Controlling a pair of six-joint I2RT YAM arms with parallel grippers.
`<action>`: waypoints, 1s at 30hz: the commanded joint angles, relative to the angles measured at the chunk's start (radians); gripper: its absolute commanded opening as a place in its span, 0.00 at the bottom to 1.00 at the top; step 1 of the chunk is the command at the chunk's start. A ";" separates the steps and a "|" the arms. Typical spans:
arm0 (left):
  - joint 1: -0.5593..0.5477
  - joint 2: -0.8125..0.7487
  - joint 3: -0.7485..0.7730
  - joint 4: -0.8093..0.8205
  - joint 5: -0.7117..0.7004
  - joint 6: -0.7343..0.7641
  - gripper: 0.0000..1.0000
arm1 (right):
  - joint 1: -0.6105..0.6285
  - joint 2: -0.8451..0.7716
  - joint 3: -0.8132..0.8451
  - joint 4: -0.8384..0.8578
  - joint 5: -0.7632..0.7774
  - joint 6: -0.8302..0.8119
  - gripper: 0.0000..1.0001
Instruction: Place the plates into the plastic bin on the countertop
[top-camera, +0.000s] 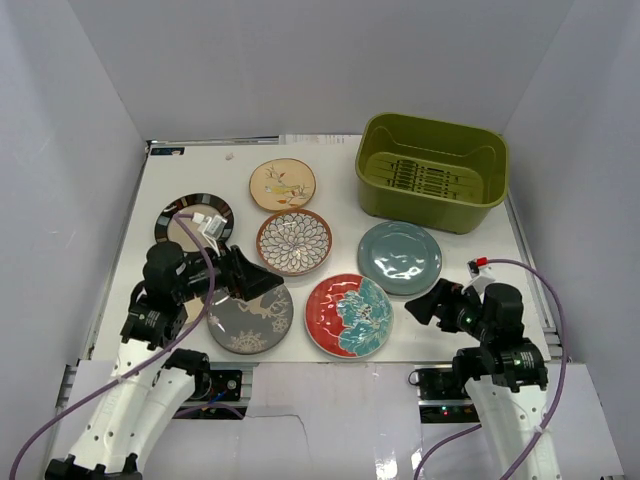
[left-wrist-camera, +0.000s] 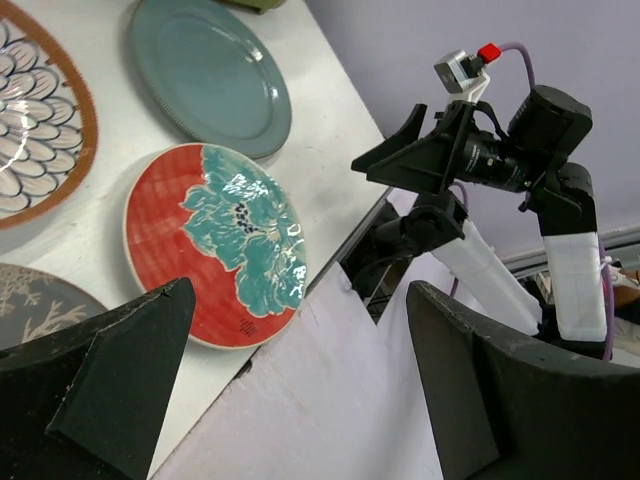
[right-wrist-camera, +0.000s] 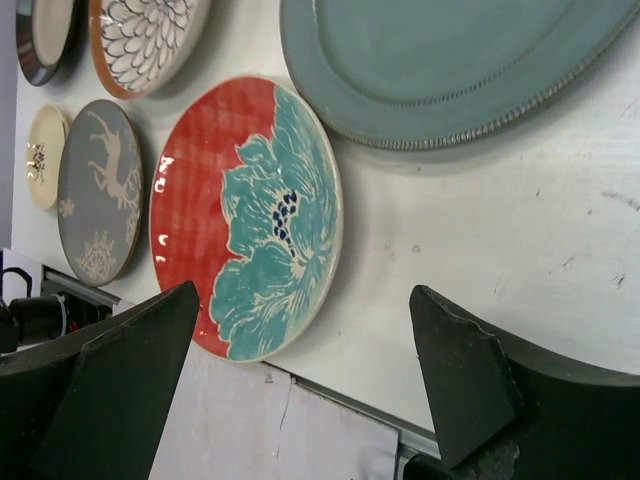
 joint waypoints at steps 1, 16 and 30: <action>0.005 0.028 -0.004 -0.057 -0.078 0.037 0.98 | 0.004 -0.012 -0.060 0.048 -0.063 0.063 0.93; 0.005 0.304 -0.004 -0.076 -0.466 -0.011 0.98 | 0.007 0.045 -0.479 0.459 -0.226 0.277 0.83; 0.006 0.585 0.023 0.117 -0.631 -0.098 0.86 | 0.155 0.303 -0.519 0.648 -0.082 0.240 0.75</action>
